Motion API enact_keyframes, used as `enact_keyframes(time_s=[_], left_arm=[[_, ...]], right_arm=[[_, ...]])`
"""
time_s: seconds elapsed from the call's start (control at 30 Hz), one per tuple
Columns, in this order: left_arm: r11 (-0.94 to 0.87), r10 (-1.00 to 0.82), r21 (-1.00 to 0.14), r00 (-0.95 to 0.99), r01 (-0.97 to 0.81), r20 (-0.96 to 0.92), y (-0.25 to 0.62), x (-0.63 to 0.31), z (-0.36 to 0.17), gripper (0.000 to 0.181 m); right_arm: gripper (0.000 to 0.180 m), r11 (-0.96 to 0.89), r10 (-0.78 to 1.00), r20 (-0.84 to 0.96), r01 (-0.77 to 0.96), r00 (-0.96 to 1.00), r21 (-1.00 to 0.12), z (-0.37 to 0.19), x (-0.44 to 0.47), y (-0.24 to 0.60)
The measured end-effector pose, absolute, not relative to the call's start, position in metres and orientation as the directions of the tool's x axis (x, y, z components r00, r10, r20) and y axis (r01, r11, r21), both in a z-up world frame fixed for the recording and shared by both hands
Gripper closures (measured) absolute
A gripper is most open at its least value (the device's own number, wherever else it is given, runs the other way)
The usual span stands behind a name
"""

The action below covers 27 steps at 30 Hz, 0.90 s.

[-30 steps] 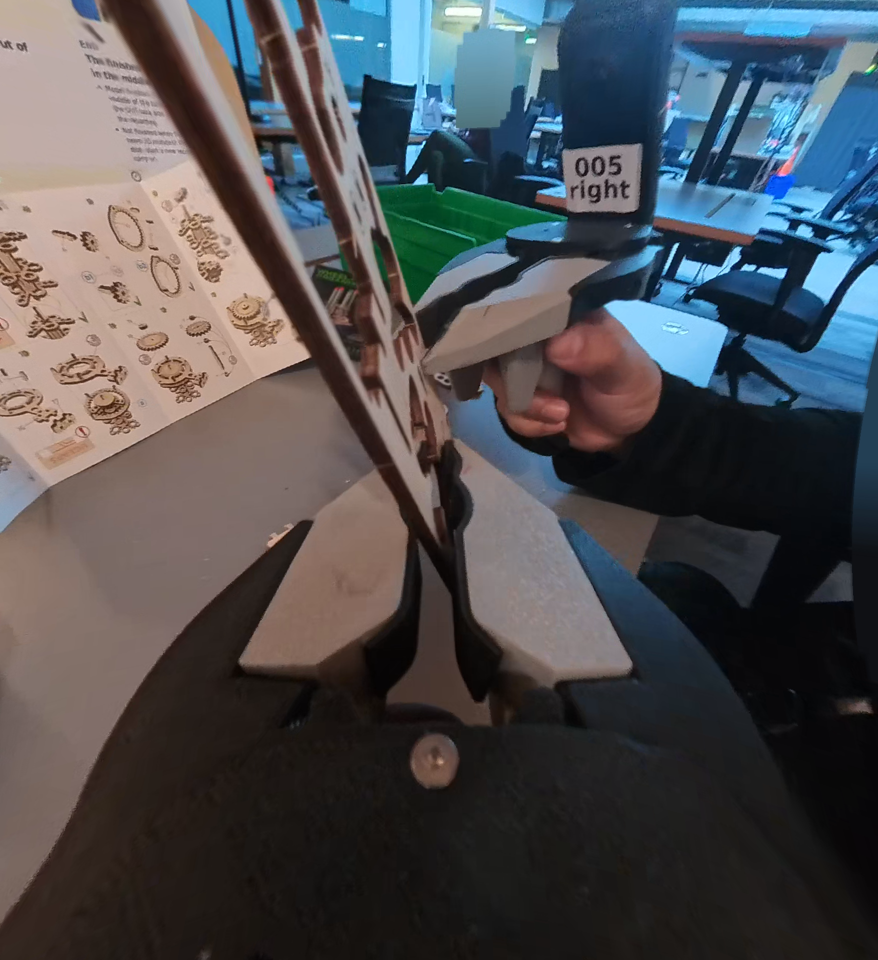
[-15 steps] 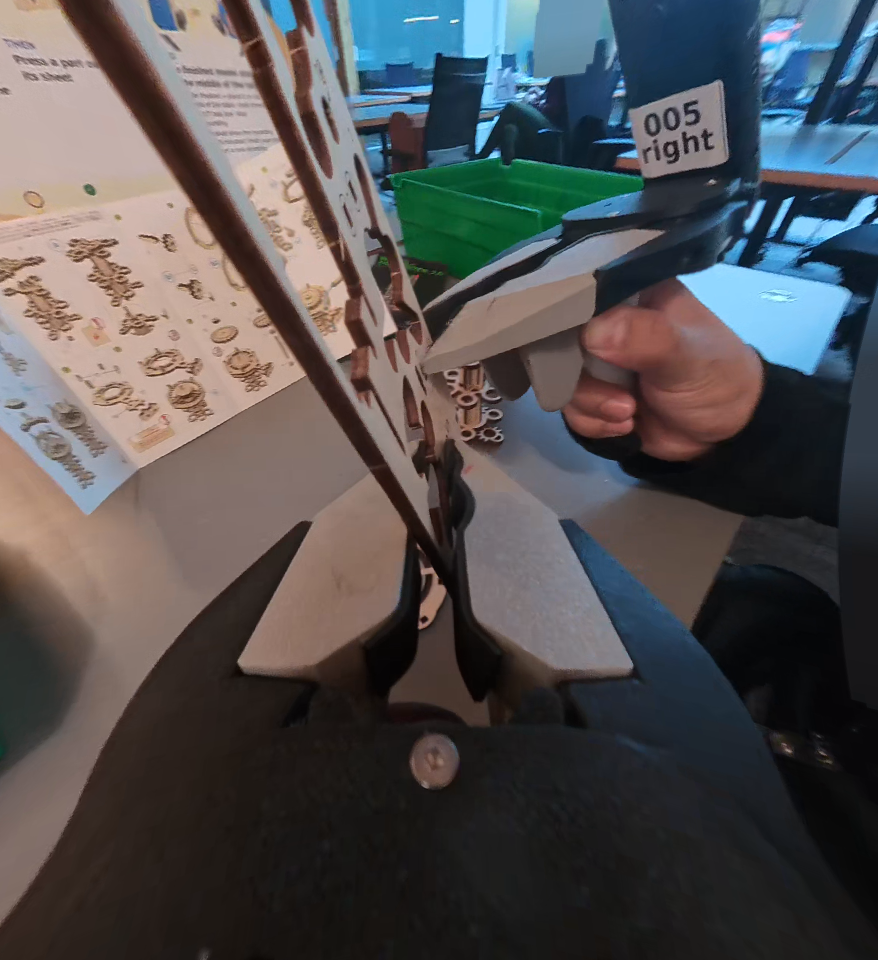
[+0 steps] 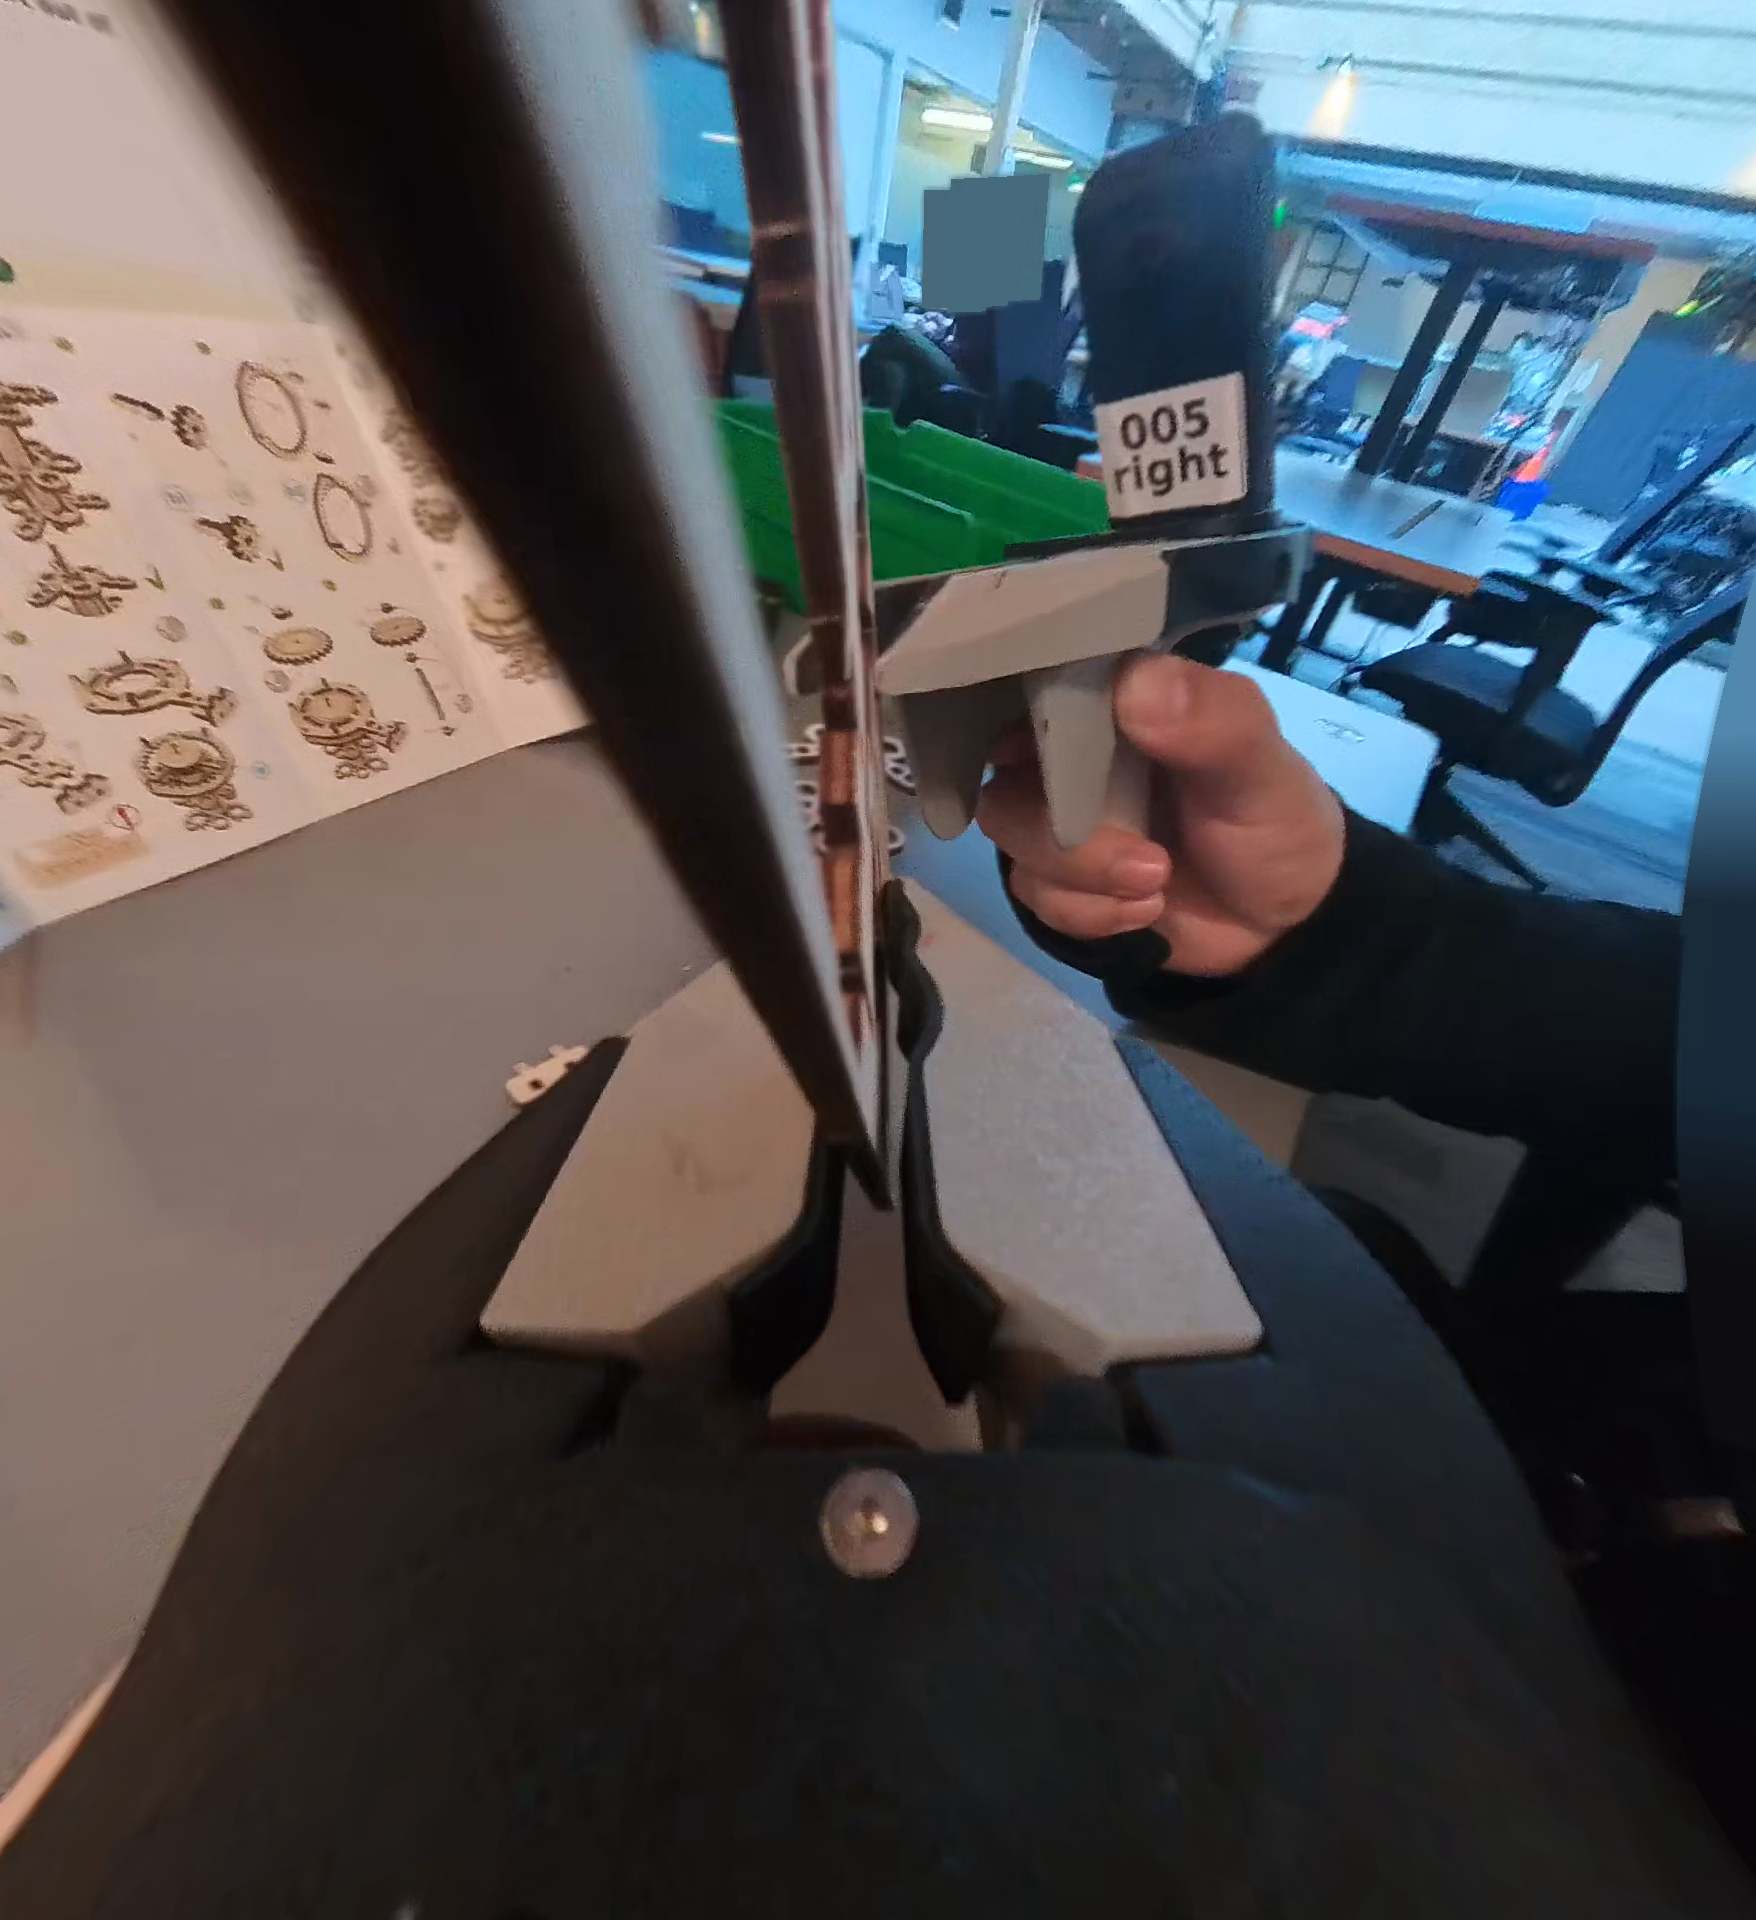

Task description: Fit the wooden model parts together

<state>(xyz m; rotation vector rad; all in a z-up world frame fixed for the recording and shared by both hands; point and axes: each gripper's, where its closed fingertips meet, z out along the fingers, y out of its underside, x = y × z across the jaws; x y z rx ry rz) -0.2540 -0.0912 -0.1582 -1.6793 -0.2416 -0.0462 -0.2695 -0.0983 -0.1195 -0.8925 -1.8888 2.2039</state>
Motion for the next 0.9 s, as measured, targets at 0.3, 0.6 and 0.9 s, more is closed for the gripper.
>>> enact_keyframes(time_s=[0.3, 0.6, 0.9], left_arm=[[-0.083, 0.062, -0.951, 0.954, 0.297, 0.292, -0.0907, -0.2463, -0.1488, 0.18], [-0.077, 0.073, -0.953, 0.955, 0.292, 0.287, -0.0942, -0.2491, -0.1465, 0.18], [-0.097, 0.113, -0.96, 0.961, 0.262, 0.251, -0.093, -0.2517, -0.1494, 0.178]], right_arm=[[0.171, -0.149, 0.447, -0.257, 0.212, -0.857, -0.966, -0.1146, -0.2634, -0.0965], [0.167, -0.117, 0.465, -0.243, 0.213, -0.851, -0.97, -0.1201, -0.2659, -0.1016], [0.166, -0.147, 0.467, -0.28, 0.239, -0.839, -0.96, -0.1206, -0.2693, -0.1015]])
